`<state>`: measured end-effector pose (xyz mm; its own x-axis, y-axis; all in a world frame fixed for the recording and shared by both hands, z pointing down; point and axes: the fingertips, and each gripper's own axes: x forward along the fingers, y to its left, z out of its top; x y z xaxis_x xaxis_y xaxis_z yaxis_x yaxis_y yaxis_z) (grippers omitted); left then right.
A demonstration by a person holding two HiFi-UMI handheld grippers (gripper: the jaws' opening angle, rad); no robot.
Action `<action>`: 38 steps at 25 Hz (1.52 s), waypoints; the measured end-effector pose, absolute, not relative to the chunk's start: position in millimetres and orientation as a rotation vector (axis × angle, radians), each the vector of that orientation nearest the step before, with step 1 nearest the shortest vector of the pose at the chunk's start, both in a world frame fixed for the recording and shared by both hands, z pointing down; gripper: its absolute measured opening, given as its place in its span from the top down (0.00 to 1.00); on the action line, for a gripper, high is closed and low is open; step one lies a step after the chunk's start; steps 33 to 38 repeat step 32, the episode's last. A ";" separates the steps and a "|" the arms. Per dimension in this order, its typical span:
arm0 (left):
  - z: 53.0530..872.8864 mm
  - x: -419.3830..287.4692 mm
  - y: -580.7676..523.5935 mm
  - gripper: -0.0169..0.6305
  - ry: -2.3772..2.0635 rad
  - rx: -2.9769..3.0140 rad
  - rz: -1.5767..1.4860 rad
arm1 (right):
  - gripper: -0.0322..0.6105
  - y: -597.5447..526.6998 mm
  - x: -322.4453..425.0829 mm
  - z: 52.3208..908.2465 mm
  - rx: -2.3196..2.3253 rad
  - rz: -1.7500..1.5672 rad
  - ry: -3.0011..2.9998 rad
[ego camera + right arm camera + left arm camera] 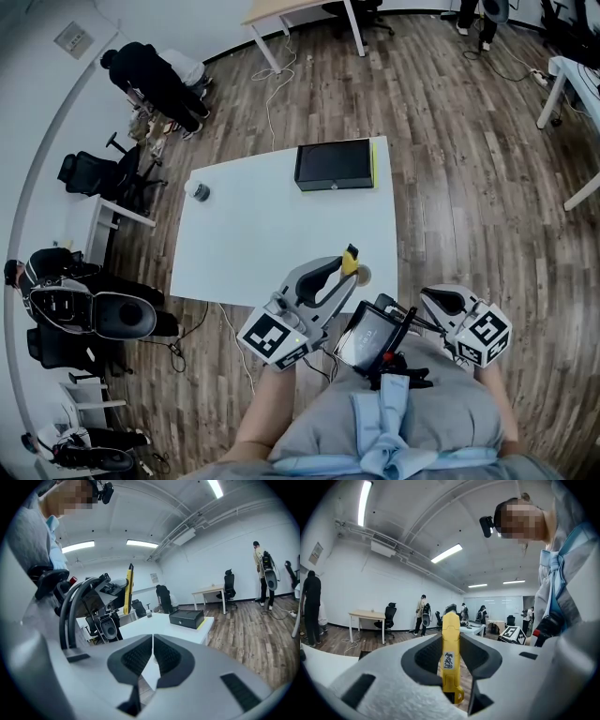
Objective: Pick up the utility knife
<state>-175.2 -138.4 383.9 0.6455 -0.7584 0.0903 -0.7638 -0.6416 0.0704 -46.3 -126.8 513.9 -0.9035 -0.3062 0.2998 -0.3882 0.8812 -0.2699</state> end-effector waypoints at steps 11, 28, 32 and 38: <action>387.9 -176.4 -138.5 0.78 -1.301 2.751 0.111 | 0.91 -131.1 -42.4 512.7 0.532 0.388 -2.792; 389.4 -176.7 -138.9 0.78 -1.316 2.754 0.129 | 0.91 -132.2 -40.5 513.3 0.541 0.385 -2.796; 392.7 -177.5 -139.8 0.78 -1.314 2.751 0.130 | 0.91 -132.9 -40.7 514.9 0.542 0.383 -2.792; 392.7 -177.5 -139.8 0.78 -1.314 2.751 0.130 | 0.91 -132.9 -40.7 514.9 0.542 0.383 -2.792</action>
